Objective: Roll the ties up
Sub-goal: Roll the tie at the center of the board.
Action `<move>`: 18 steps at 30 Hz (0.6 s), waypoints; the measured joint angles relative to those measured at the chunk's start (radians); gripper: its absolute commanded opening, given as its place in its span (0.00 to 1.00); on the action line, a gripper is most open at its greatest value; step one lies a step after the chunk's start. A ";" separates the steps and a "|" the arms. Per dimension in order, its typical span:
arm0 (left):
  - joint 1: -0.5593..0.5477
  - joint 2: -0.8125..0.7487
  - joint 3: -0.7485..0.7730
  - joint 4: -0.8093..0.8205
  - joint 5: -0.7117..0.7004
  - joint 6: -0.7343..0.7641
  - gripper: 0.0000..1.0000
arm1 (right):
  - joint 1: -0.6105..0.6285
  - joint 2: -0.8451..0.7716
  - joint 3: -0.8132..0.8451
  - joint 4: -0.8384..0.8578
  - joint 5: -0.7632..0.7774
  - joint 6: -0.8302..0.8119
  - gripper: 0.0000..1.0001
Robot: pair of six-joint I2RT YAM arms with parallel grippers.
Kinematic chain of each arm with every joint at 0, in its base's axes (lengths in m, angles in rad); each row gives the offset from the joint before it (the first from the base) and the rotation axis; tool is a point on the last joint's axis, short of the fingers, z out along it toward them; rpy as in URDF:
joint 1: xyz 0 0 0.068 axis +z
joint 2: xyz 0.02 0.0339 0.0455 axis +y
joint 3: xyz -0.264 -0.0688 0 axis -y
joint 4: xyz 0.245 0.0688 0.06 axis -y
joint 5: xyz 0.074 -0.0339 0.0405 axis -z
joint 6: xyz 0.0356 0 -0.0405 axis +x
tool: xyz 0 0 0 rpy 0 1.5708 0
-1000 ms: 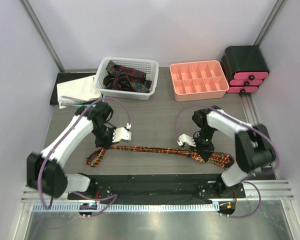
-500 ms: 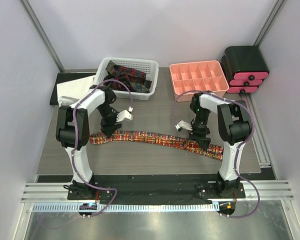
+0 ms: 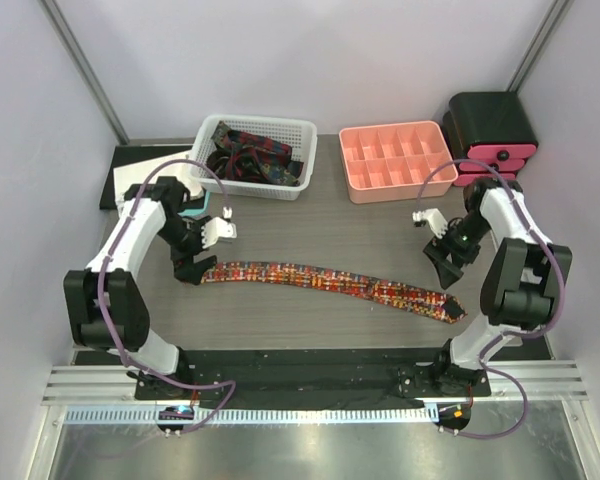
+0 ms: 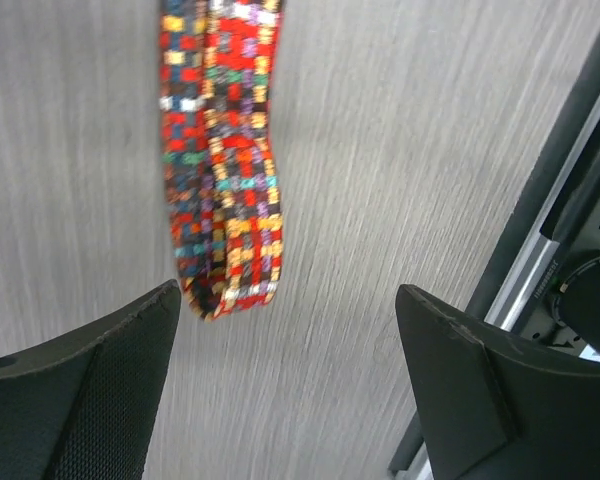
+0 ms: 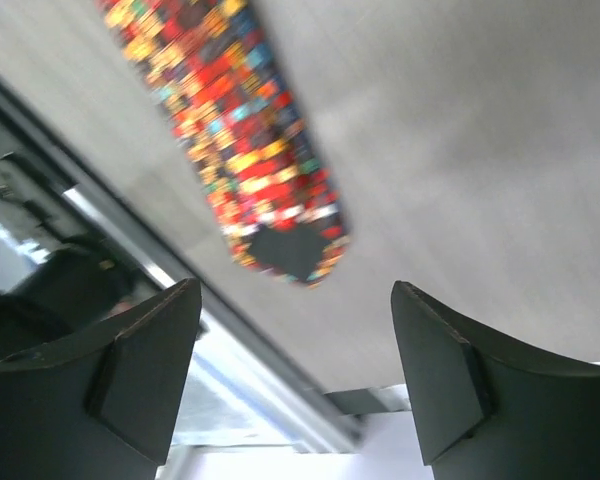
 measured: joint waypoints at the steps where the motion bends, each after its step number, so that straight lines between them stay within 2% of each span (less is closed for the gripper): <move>1: -0.005 0.000 -0.010 0.000 0.000 0.014 0.88 | -0.007 -0.028 -0.029 -0.006 0.001 0.015 0.77; 6: -0.015 0.068 -0.034 0.035 -0.011 0.072 0.89 | -0.059 -0.030 -0.130 -0.016 0.003 0.096 0.74; 9: -0.023 0.072 -0.082 0.083 -0.026 0.092 0.88 | -0.097 -0.003 -0.172 0.004 0.018 0.137 0.67; 10: -0.028 0.072 -0.098 0.095 -0.032 0.100 0.87 | -0.108 0.008 -0.184 0.019 0.028 0.154 0.59; 12: -0.036 0.072 -0.121 0.118 -0.045 0.109 0.79 | -0.115 0.029 -0.200 0.052 0.042 0.182 0.46; 13: -0.041 0.073 -0.129 0.132 -0.056 0.114 0.75 | -0.115 0.037 -0.205 0.067 0.045 0.192 0.42; 15: -0.047 0.072 -0.146 0.170 -0.078 0.123 0.61 | -0.115 0.059 -0.212 0.104 0.056 0.220 0.33; 18: -0.050 0.073 -0.182 0.254 -0.125 0.128 0.40 | -0.114 0.100 -0.214 0.155 0.070 0.248 0.26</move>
